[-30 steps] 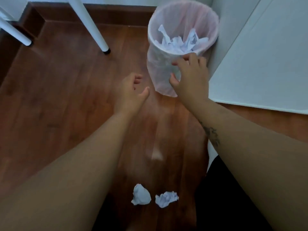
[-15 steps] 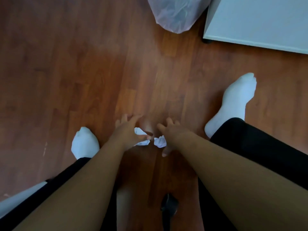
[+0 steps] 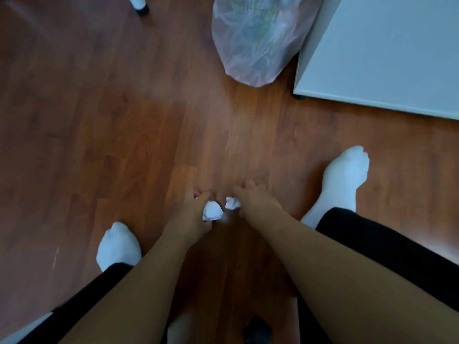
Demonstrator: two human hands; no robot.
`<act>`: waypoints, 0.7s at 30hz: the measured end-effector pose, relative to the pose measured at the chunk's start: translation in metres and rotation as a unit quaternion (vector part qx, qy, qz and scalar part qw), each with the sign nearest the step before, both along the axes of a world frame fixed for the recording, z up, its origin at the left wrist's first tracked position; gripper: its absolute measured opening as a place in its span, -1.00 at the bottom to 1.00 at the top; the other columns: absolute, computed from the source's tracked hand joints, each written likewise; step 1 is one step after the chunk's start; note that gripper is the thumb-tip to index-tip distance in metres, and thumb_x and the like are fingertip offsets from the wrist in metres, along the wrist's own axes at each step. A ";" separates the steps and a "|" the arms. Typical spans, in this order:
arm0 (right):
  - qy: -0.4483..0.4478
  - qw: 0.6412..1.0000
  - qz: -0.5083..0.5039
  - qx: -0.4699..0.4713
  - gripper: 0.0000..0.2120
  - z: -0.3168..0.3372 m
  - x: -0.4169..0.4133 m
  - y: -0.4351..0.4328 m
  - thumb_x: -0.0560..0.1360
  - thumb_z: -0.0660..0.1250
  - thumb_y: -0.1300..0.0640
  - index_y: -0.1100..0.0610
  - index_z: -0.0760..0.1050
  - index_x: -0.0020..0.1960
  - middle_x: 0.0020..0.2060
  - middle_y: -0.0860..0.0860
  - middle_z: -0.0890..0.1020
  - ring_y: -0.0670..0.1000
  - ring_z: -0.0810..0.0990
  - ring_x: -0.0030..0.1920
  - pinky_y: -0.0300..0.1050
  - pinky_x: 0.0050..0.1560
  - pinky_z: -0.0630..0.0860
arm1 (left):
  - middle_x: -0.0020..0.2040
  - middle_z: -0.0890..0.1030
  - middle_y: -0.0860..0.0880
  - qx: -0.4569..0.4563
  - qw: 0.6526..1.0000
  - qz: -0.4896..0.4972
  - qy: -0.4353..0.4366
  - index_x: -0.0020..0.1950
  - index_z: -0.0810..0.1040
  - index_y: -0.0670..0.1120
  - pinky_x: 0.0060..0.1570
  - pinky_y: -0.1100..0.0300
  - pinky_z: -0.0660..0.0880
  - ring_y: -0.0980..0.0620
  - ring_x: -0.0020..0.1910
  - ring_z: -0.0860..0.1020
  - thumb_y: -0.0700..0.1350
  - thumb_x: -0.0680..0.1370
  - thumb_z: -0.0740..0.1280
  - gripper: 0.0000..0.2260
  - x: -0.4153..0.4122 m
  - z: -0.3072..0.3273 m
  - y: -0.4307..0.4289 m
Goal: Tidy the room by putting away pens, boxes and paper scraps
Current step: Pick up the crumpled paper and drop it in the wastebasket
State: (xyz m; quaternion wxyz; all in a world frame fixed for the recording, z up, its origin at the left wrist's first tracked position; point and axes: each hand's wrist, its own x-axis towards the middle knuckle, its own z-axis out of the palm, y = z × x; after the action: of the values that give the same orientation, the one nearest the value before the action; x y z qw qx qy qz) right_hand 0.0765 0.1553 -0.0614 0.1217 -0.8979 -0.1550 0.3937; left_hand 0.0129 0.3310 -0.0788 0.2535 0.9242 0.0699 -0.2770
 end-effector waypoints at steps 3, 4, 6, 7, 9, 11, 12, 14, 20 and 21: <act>-0.071 0.992 -0.088 0.051 -0.60 0.019 0.060 -0.004 0.52 0.31 0.09 0.05 0.39 0.35 0.25 0.14 0.42 0.21 0.44 0.23 0.05 0.17 0.46 | 0.18 0.30 -0.07 -0.019 0.997 0.068 -0.041 0.24 0.47 0.00 0.07 0.03 0.51 -0.11 0.08 0.48 -0.07 0.31 0.50 -0.49 0.058 0.018 -0.002; -0.113 0.985 -0.110 0.072 -0.58 0.031 0.081 -0.006 0.51 0.33 0.09 0.04 0.40 0.35 0.22 0.13 0.43 0.18 0.46 0.19 0.03 0.12 0.47 | 0.16 0.30 -0.07 -0.026 0.994 0.083 -0.063 0.24 0.48 -0.04 0.06 0.06 0.50 -0.10 0.05 0.48 -0.07 0.33 0.51 -0.49 0.083 0.029 -0.003; -0.215 0.957 -0.144 0.133 -0.58 0.058 0.118 -0.005 0.45 0.35 0.12 0.06 0.44 0.30 0.12 0.14 0.47 0.20 0.52 0.06 -0.01 -0.01 0.47 | 0.14 0.29 -0.07 -0.039 0.988 0.102 -0.112 0.25 0.48 -0.08 -0.02 0.19 0.42 -0.05 -0.01 0.46 -0.12 0.38 0.52 -0.53 0.130 0.056 -0.006; -0.263 0.936 -0.163 0.166 -0.59 0.073 0.138 -0.003 0.41 0.36 0.15 0.10 0.48 0.26 0.07 0.16 0.48 0.23 0.55 -0.01 -0.02 -0.08 0.47 | 0.14 0.29 -0.08 -0.046 0.983 0.109 -0.142 0.25 0.48 -0.09 -0.04 0.24 0.36 -0.01 -0.03 0.43 -0.16 0.39 0.51 -0.54 0.154 0.073 -0.008; -0.320 0.897 -0.213 0.217 -0.62 0.100 0.175 0.000 0.40 0.36 0.16 0.15 0.50 0.21 0.02 0.18 0.49 0.24 0.56 -0.06 0.01 -0.10 0.50 | 0.14 0.29 -0.08 -0.073 0.969 0.124 -0.200 0.24 0.49 -0.09 -0.02 0.27 0.36 0.03 -0.01 0.42 -0.21 0.39 0.49 -0.56 0.197 0.106 -0.014; -0.338 0.869 -0.266 0.244 -0.63 0.124 0.210 0.001 0.45 0.34 0.13 0.12 0.48 0.25 0.07 0.17 0.47 0.19 0.55 0.02 0.02 0.00 0.52 | 0.16 0.30 -0.05 -0.105 0.955 0.127 -0.248 0.22 0.50 -0.03 0.04 0.24 0.43 0.04 0.04 0.46 -0.23 0.39 0.50 -0.57 0.235 0.134 -0.020; -0.340 0.860 -0.285 0.251 -0.62 0.133 0.225 0.001 0.47 0.33 0.12 0.10 0.45 0.28 0.12 0.16 0.45 0.17 0.54 0.06 0.00 0.05 0.52 | 0.17 0.31 -0.03 -0.118 0.948 0.126 -0.266 0.22 0.50 0.00 0.06 0.23 0.47 0.04 0.06 0.47 -0.24 0.39 0.50 -0.56 0.251 0.145 -0.022; -0.336 0.855 -0.303 0.255 -0.61 0.145 0.253 -0.003 0.52 0.31 0.09 0.05 0.41 0.34 0.20 0.14 0.43 0.14 0.52 0.14 -0.06 0.13 0.48 | 0.18 0.30 0.00 -0.132 0.940 0.121 -0.291 0.24 0.50 0.04 0.08 0.24 0.50 0.05 0.08 0.47 -0.23 0.41 0.51 -0.54 0.284 0.162 -0.028; -0.306 0.856 -0.330 0.254 -0.51 0.148 0.302 -0.016 0.59 0.26 0.07 0.03 0.26 0.49 0.35 0.09 0.35 0.07 0.46 0.25 -0.24 0.11 0.35 | 0.26 0.32 0.00 -0.149 0.934 0.128 -0.297 0.42 0.41 0.02 0.15 0.35 0.43 0.09 0.17 0.42 -0.16 0.46 0.52 -0.43 0.356 0.176 -0.050; -0.301 0.857 -0.333 0.253 -0.47 0.143 0.309 -0.018 0.58 0.27 0.07 0.05 0.22 0.51 0.37 0.11 0.33 0.08 0.45 0.25 -0.22 0.15 0.37 | 0.31 0.34 -0.02 -0.147 0.937 0.129 -0.290 0.45 0.38 0.03 0.17 0.32 0.42 0.07 0.20 0.42 -0.15 0.46 0.52 -0.39 0.364 0.174 -0.052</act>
State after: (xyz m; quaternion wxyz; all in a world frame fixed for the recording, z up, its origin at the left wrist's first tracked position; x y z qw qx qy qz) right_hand 0.3853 0.1372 0.0817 0.4160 -0.9088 0.0299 -0.0124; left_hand 0.3773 0.2792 0.0948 0.4290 0.9000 0.0706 0.0313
